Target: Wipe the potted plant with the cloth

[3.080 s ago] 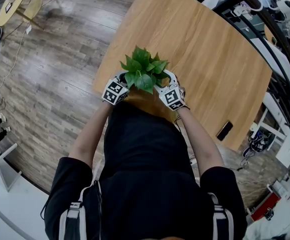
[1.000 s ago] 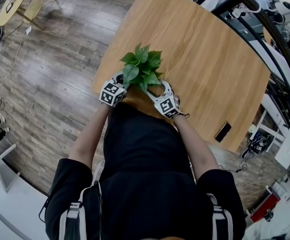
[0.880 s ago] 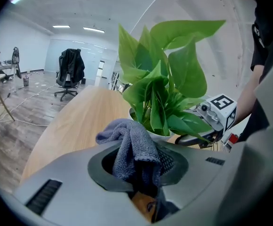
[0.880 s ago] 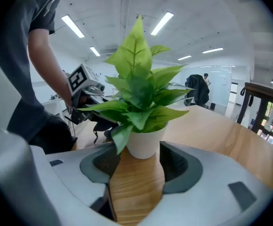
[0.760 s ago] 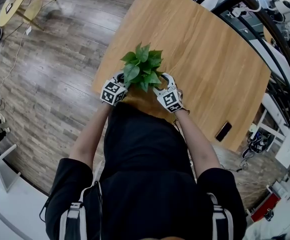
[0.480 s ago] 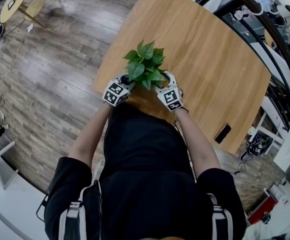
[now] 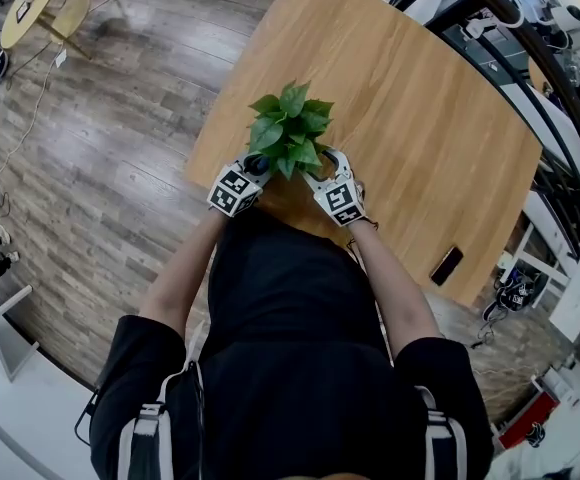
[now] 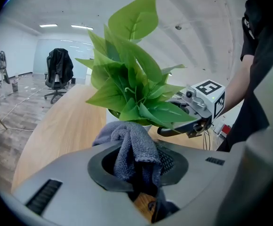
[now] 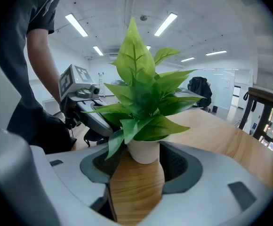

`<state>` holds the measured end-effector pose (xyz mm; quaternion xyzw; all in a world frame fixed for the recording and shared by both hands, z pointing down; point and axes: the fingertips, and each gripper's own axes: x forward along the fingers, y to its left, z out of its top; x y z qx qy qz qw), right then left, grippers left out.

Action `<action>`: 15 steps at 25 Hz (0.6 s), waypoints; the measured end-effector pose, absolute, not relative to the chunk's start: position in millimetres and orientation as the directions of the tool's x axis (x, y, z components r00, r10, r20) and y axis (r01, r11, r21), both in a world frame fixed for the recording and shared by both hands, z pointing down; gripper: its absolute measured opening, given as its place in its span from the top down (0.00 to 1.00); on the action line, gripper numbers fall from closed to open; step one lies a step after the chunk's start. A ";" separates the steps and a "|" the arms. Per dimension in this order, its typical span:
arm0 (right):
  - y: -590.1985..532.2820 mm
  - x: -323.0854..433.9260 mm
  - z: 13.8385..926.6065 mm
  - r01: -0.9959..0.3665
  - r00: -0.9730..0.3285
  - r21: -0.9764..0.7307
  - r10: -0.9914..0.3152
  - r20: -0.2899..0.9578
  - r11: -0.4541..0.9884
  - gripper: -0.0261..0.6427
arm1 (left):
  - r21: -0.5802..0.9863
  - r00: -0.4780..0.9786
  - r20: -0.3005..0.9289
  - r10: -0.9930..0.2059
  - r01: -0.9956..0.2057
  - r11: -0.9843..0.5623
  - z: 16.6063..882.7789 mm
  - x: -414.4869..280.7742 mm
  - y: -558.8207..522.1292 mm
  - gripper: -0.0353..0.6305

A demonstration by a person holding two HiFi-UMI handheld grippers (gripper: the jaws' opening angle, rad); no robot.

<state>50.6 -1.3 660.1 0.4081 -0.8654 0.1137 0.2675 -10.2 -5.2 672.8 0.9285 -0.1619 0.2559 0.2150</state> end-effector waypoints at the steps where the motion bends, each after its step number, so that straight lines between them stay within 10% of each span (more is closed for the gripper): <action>1: 1.6 47.5 659.9 -0.764 -0.532 0.015 -0.644 0.550 0.645 0.60 | 0.319 0.815 0.547 -0.191 -0.414 -0.853 672.0 -10.9 -5.3 0.78; 15: 41.7 32.0 632.8 -0.766 -0.545 0.029 -0.673 0.501 0.642 0.60 | 0.353 0.820 0.518 -0.243 -0.464 -0.812 667.4 -25.0 4.2 0.78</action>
